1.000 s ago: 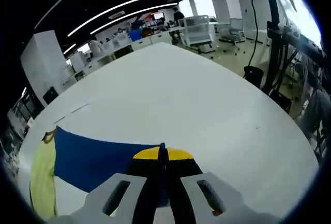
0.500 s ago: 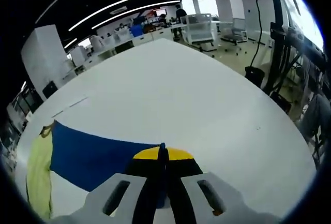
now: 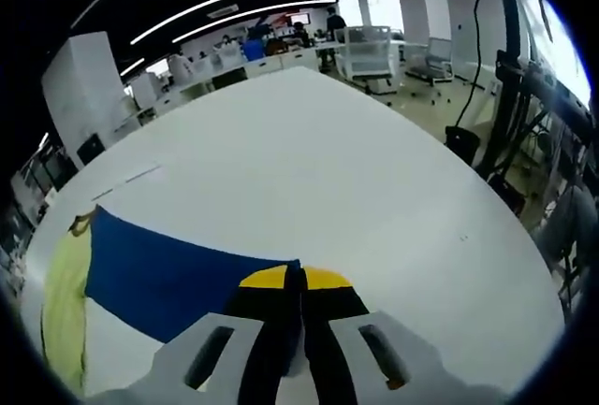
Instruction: Fold the garment on the visible template until the final outline fits inside the template.
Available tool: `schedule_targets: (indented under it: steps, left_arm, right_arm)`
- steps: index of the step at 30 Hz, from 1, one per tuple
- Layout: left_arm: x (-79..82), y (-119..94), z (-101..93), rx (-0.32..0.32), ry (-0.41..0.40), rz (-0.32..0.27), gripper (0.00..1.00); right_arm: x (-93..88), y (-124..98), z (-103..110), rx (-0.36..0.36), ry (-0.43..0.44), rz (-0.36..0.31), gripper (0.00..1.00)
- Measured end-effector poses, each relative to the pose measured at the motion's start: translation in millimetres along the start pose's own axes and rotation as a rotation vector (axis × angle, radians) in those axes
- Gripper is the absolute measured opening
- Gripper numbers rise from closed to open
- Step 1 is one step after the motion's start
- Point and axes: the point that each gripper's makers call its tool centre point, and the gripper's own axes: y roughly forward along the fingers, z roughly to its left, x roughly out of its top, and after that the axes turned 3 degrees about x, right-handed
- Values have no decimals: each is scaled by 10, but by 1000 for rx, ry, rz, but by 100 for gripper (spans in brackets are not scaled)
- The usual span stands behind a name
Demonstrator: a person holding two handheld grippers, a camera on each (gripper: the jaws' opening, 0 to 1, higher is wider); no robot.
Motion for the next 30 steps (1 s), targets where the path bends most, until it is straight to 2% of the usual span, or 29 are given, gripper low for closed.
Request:
schedule_targets:
  steps: [2,8,11,14,15,18,25,30]
  left_arm:
    - [16,-19,-5,2,3,-3,85]
    - [47,-58,-56,-9,15,-14,85]
    - [60,-79,-74,-14,21,-20,85]
    - [61,-98,-94,-24,23,-30,85]
    - [61,-102,-105,-28,24,-31,85]
    - [65,-105,-146,-43,35,-37,85]
    - [131,-111,-226,-81,51,-70,85]
    - [134,-127,-255,-104,60,-80,85]
  right_arm:
    - [18,-58,17,-8,3,-8,2]
    - [65,-154,-33,-19,17,-24,5]
    - [112,-234,-30,-21,-63,-39,6]
    - [110,-401,138,16,-180,-32,7]
    - [88,-439,176,15,-183,-32,8]
    - [87,-491,248,46,-145,-52,13]
    - [95,-751,487,108,-115,-106,20]
    - [137,-904,654,158,-77,-133,40]
